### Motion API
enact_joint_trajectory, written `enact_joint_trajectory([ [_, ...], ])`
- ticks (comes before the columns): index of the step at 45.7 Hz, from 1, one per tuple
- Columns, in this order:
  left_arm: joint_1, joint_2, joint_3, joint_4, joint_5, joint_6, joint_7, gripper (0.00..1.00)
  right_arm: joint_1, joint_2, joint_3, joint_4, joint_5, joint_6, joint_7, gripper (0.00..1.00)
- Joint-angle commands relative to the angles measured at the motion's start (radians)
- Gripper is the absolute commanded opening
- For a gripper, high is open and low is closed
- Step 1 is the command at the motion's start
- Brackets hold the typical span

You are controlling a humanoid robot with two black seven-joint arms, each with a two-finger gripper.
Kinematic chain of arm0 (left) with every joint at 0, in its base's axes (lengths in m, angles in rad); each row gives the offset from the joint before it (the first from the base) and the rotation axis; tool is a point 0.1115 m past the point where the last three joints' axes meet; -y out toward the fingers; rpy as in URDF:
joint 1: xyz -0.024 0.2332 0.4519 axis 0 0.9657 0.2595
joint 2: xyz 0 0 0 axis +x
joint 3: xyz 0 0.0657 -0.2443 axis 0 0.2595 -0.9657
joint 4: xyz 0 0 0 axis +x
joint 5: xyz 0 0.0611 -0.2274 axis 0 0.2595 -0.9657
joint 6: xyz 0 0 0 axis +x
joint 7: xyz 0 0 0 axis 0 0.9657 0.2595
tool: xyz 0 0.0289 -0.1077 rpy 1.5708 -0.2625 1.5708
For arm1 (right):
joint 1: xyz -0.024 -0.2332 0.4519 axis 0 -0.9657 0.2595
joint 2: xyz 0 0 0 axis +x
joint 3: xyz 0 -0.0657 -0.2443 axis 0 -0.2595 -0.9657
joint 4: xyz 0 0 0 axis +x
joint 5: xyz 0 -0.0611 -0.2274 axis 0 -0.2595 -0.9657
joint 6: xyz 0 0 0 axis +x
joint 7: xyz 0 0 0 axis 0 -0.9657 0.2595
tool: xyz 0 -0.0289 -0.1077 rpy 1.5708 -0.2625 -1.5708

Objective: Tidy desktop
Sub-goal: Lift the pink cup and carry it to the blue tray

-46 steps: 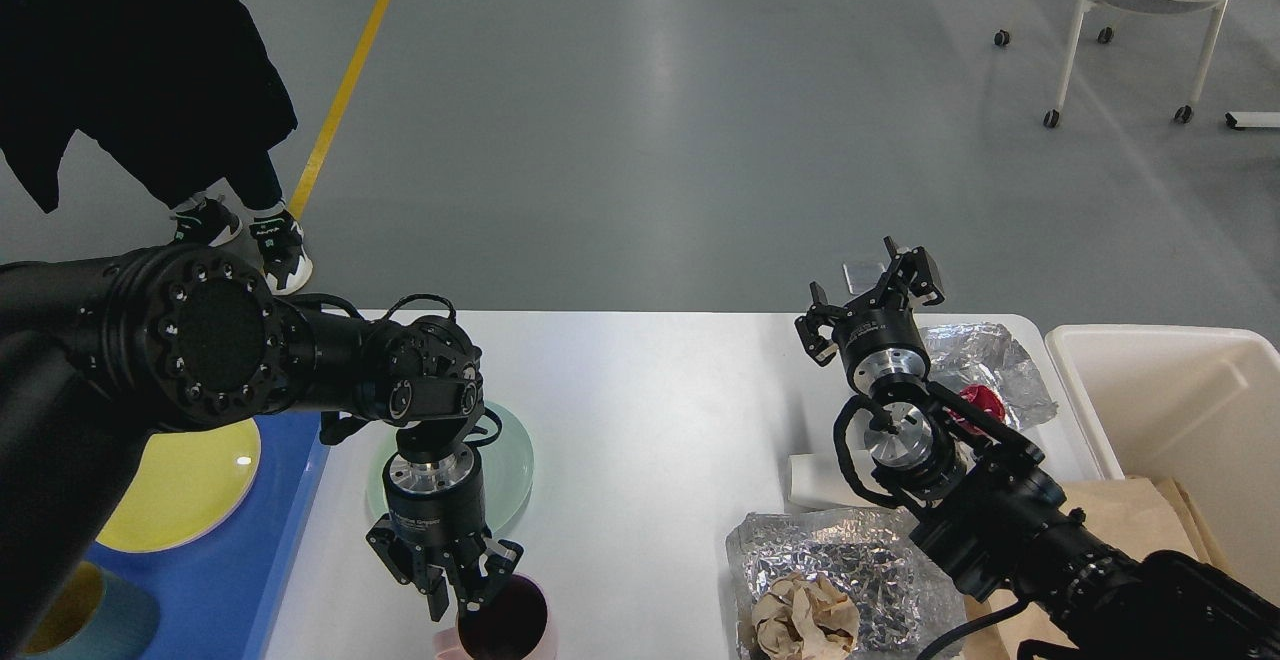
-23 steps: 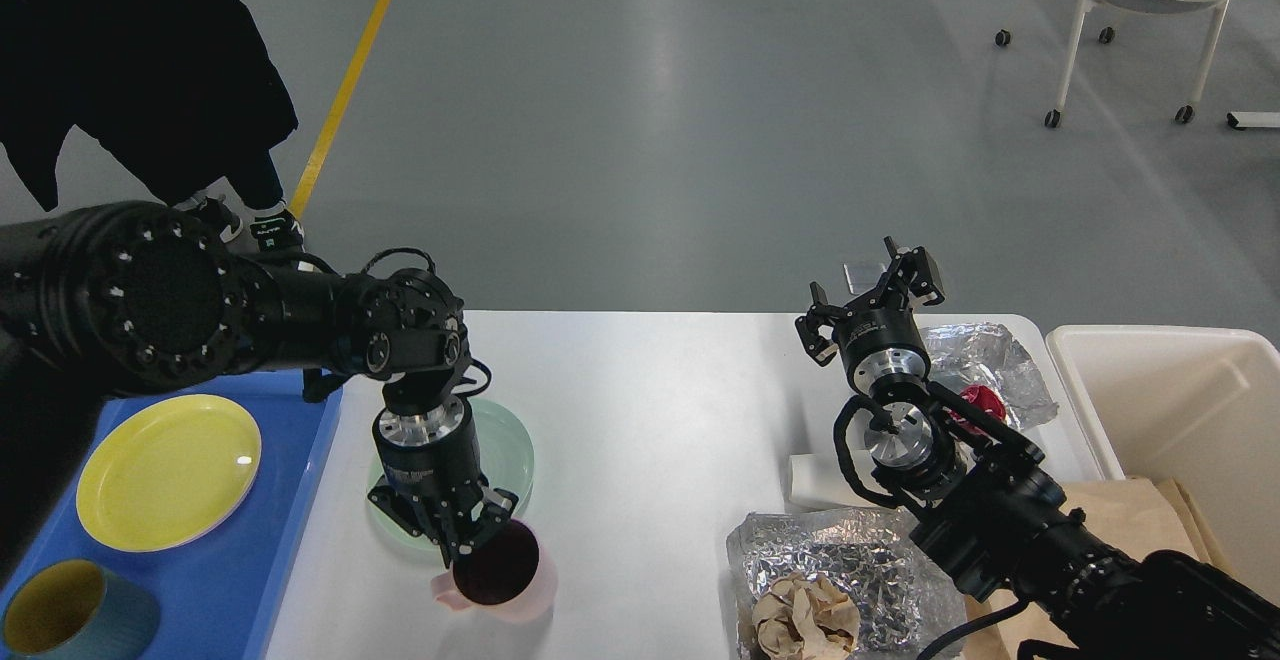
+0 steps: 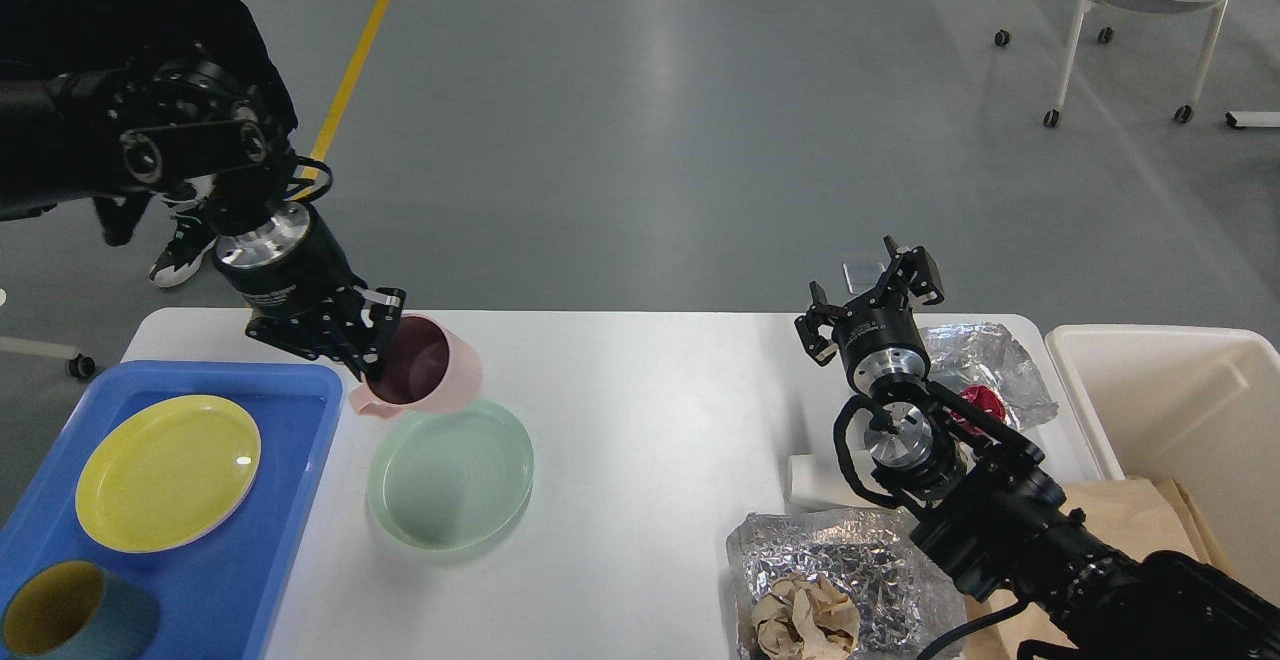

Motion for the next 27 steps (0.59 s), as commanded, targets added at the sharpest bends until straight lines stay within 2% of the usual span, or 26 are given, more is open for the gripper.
enact_joint_trajectory([
  [1,0.037,0.132,0.028,0.006,0.002,0.0,0.003,0.0,0.0,0.0,0.0,0.0,0.0,0.0,0.0,1.0],
  [12,0.102,0.31,0.028,0.006,0.002,0.0,0.003,0.0,0.0,0.0,0.0,0.0,0.0,0.0,0.0,1.0],
  [27,0.25,0.387,0.012,0.005,-0.011,0.0,-0.026,0.0,0.0,0.0,0.0,0.0,0.0,0.0,0.0,1.0],
])
